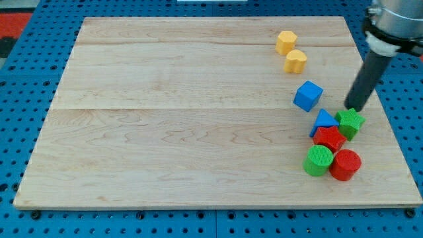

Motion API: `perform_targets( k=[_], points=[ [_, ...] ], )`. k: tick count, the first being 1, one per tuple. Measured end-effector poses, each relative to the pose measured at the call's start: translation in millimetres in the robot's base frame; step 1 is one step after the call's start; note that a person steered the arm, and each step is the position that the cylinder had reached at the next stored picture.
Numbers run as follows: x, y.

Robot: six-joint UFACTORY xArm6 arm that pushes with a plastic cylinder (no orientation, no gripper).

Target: Push the blue cube into the blue triangle

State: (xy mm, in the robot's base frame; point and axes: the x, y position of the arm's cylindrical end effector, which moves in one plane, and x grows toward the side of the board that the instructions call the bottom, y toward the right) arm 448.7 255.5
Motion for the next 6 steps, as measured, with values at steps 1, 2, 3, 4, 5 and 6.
perform_targets(
  k=[1,2,3,4,5,6],
  points=[
    [36.4,-1.9],
    [42.3,-28.6],
    [38.3,-59.6],
    [6.2,-32.8],
    [-61.9,-31.5],
    [-69.1,-60.4]
  ],
)
